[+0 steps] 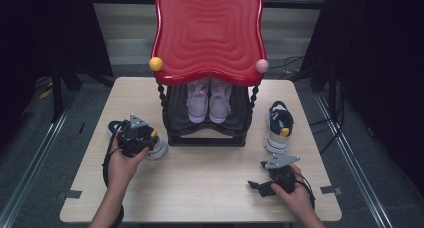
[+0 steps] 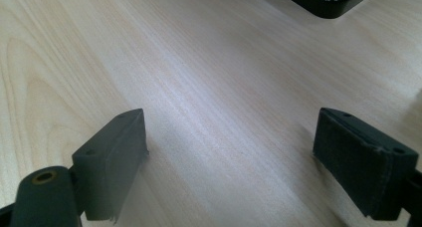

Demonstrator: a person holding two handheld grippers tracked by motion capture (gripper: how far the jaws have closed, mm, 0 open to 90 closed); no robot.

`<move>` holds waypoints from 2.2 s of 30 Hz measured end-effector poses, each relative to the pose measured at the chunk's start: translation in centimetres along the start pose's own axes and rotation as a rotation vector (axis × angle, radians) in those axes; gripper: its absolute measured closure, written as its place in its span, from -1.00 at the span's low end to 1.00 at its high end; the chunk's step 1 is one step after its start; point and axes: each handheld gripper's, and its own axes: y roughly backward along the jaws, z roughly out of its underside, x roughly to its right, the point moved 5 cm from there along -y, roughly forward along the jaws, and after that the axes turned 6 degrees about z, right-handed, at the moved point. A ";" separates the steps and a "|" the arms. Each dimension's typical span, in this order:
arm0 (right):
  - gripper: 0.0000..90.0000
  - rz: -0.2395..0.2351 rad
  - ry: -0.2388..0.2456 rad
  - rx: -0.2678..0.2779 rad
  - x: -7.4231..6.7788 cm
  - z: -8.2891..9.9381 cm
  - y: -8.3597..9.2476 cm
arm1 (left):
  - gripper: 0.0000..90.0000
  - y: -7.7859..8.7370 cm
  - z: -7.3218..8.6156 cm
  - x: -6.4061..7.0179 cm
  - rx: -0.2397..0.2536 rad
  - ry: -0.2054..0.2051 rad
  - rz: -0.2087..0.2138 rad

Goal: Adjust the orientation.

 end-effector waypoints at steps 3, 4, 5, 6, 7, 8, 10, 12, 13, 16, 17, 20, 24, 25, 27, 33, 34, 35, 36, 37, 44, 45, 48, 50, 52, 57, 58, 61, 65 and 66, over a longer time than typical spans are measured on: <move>-0.71 0.000 0.000 0.000 0.0 0.0 0.0 | 0.43 0.1 -0.1 0.2 -0.013 -0.023 -0.015; -0.71 0.000 0.000 0.000 0.0 0.0 0.0 | 0.44 0.2 -0.1 0.3 -0.015 -0.026 -0.016; -0.71 0.000 0.000 0.000 0.0 0.0 0.0 | 0.46 0.2 -0.1 0.3 -0.011 -0.020 -0.007; -0.71 0.000 0.000 0.000 0.0 0.0 0.0 | 0.48 0.3 0.0 0.3 -0.007 -0.020 0.006; -0.71 0.000 0.000 0.000 0.0 0.0 0.0 | 0.50 0.6 0.0 0.4 -0.003 -0.003 0.015; -0.71 0.000 0.000 0.000 0.0 0.0 0.0 | 0.51 0.8 0.0 0.4 0.007 0.006 0.014; -0.71 0.000 0.000 0.000 0.0 0.0 0.0 | 0.51 1.4 0.1 0.7 0.017 -0.003 0.024; -0.71 0.000 0.000 0.000 0.0 0.0 0.0 | 0.51 2.1 0.3 1.2 0.028 -0.021 0.042; -0.71 0.000 0.000 0.000 0.0 0.0 0.0 | 0.51 2.4 0.4 1.6 0.030 -0.023 0.050; -0.71 0.000 0.000 0.000 0.0 0.0 0.0 | 0.51 2.9 0.8 2.3 0.030 -0.039 0.070; -0.71 0.000 0.000 0.000 0.0 0.0 0.0 | 0.51 3.3 1.1 3.1 0.023 -0.046 0.097; -0.71 0.000 0.000 0.000 0.0 0.0 0.0 | 0.51 3.5 1.8 3.9 0.000 -0.065 0.113; -0.71 0.000 0.000 0.000 0.0 0.0 0.0 | 0.52 3.3 2.5 4.3 -0.021 -0.089 0.128; -0.71 0.001 0.001 0.001 0.0 0.0 0.0 | 0.52 3.3 2.5 4.3 -0.021 -0.089 0.128; -0.71 0.001 0.001 0.000 0.0 0.0 0.0 | 0.52 3.5 2.7 4.4 -0.031 -0.102 0.133; -0.71 0.000 0.000 0.000 0.0 0.0 0.0 | 0.39 3.8 2.9 4.3 -0.011 -0.088 0.133; -0.71 0.000 0.000 0.000 0.0 0.0 0.0 | 0.33 3.9 2.6 4.3 0.006 -0.085 0.126; -0.71 0.000 0.000 0.000 0.0 0.0 0.0 | 0.27 3.8 2.4 4.3 0.017 -0.073 0.125; -0.71 0.000 0.000 0.000 0.0 0.0 0.0 | 0.21 3.8 2.3 4.3 0.022 -0.065 0.120; -0.71 0.000 0.000 0.000 0.0 0.0 0.0 | 0.18 3.7 2.1 4.3 0.026 -0.055 0.114; -0.71 0.000 0.000 0.000 0.0 0.0 0.0 | 0.30 2.8 1.4 4.6 0.043 -0.058 0.086; -0.71 0.000 0.000 0.000 0.0 0.0 0.0 | 0.33 2.8 1.4 4.6 0.044 -0.062 0.081; -0.71 0.000 0.000 0.000 0.0 0.0 0.0 | 0.43 3.2 1.6 4.6 0.037 -0.070 0.082; -0.71 0.000 0.000 0.000 0.0 0.0 0.0 | 0.47 3.4 1.8 4.5 0.030 -0.079 0.094; -0.71 0.000 0.000 0.000 0.0 0.0 0.0 | 0.48 3.7 2.0 4.6 0.024 -0.088 0.108; -0.71 0.000 0.001 0.001 0.0 0.0 0.0 | 0.50 4.5 2.6 4.8 0.002 -0.113 0.132; -0.71 0.000 0.000 0.000 0.0 0.0 0.0 | 0.50 4.6 2.7 4.7 -0.005 -0.117 0.137; -0.71 0.000 0.000 0.000 0.0 0.0 0.0 | 0.48 4.7 2.7 4.7 -0.019 -0.109 0.158; -0.71 0.000 0.000 0.000 0.0 0.0 0.0 | 0.16 4.6 2.5 4.4 -0.054 -0.088 0.156; -0.71 0.000 0.000 0.000 0.0 0.0 0.0 | 0.11 4.5 2.5 4.4 -0.068 -0.072 0.164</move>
